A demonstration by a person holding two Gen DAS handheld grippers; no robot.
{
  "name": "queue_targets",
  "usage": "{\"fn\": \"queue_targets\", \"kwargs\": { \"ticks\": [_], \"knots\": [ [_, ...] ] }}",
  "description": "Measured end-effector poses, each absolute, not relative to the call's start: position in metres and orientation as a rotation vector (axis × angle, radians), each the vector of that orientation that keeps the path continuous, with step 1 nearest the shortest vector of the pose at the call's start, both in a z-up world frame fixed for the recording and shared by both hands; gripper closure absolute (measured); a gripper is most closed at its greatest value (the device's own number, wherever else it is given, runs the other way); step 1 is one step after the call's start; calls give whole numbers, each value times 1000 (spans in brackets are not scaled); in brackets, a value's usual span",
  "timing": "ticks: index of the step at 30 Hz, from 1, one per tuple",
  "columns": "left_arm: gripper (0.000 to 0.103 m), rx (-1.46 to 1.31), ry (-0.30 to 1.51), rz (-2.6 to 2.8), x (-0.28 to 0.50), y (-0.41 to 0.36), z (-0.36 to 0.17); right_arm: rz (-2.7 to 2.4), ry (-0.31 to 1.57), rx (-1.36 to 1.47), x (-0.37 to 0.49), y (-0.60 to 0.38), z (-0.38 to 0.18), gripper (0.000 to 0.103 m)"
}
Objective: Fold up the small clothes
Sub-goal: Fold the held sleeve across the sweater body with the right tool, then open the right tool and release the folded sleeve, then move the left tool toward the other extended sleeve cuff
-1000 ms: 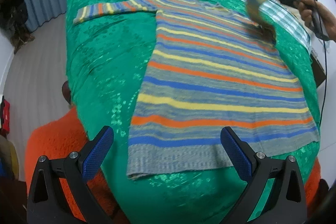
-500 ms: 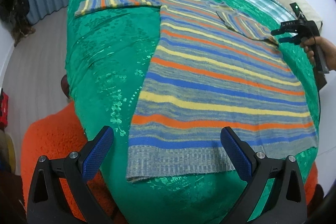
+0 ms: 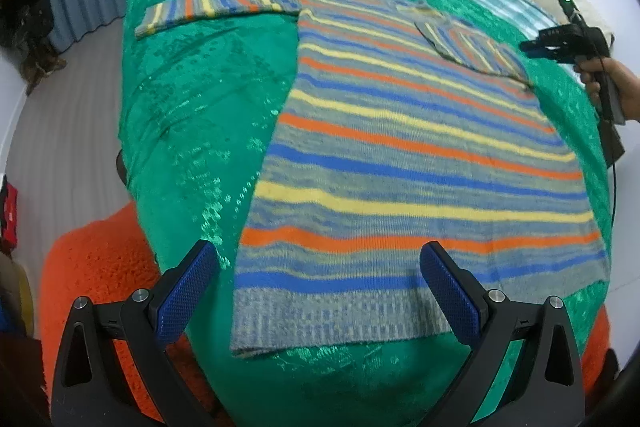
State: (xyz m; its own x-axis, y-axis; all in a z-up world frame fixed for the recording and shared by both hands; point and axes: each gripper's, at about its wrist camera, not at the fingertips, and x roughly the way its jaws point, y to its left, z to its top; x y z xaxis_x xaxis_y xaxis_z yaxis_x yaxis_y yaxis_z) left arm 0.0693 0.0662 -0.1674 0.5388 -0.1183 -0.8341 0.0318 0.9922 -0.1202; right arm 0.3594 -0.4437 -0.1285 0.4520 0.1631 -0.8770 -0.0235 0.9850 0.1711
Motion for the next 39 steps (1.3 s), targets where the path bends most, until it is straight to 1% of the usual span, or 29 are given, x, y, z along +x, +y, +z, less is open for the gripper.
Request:
{"fn": "queue_targets", "kwargs": {
  "ticks": [2, 4, 6, 7, 8, 9, 10, 11, 15, 18, 22, 26, 30, 31, 33, 34, 35, 37, 39],
  "knots": [
    [1, -95, 1007, -86, 71, 65, -169, 188, 1125, 141, 372, -433, -134, 74],
    [1, -83, 1019, -81, 72, 63, -172, 184, 1177, 117, 385, -428, -153, 74],
    [1, -73, 1020, -83, 72, 60, -172, 30, 1231, 37, 395, -436, -185, 78],
    [1, -67, 1020, -84, 72, 59, -172, 9, 1229, 49, 394, -442, -190, 83],
    [1, -64, 1016, -87, 72, 59, -171, -24, 1198, 92, 390, -449, -188, 84],
    [1, -61, 1012, -90, 71, 58, -171, -51, 1173, 108, 384, -452, -184, 83],
    [1, -58, 1008, -95, 71, 58, -170, -85, 1141, 92, 374, -450, -175, 76],
    [1, -56, 1005, -97, 72, 57, -169, -95, 1119, 63, 364, -446, -167, 76],
    [1, -51, 1002, -116, 71, 54, -169, 117, 1113, 5, 300, -412, -137, 76],
    [1, -34, 1006, -135, 68, 49, -170, 307, 1145, -11, 222, -372, -130, 76],
    [1, 42, 1050, -146, 64, 37, -183, 394, 1206, 12, 125, -336, -146, 76],
    [1, 69, 1047, -143, 59, 35, -186, 330, 1350, -26, 36, -319, -182, 75],
    [0, 56, 1049, -142, 59, 37, -189, 221, 1275, 10, -8, -314, -162, 75],
    [0, 53, 1050, -140, 60, 36, -190, 181, 1221, 20, -14, -308, -149, 75],
    [0, 41, 1049, -143, 59, 37, -191, 101, 1157, 12, -15, -294, -131, 62],
    [0, 36, 1049, -147, 60, 38, -192, 59, 1130, 10, -14, -285, -125, 45],
    [0, 38, 1051, -151, 59, 38, -193, 29, 1091, 14, -15, -274, -118, 37],
    [1, 60, 1064, -161, 59, 37, -190, 4, 1018, 22, -11, -253, -108, 36],
    [1, 58, 1080, -165, 57, 38, -182, -27, 1003, -16, -7, -228, -103, 31]
  ]
}}
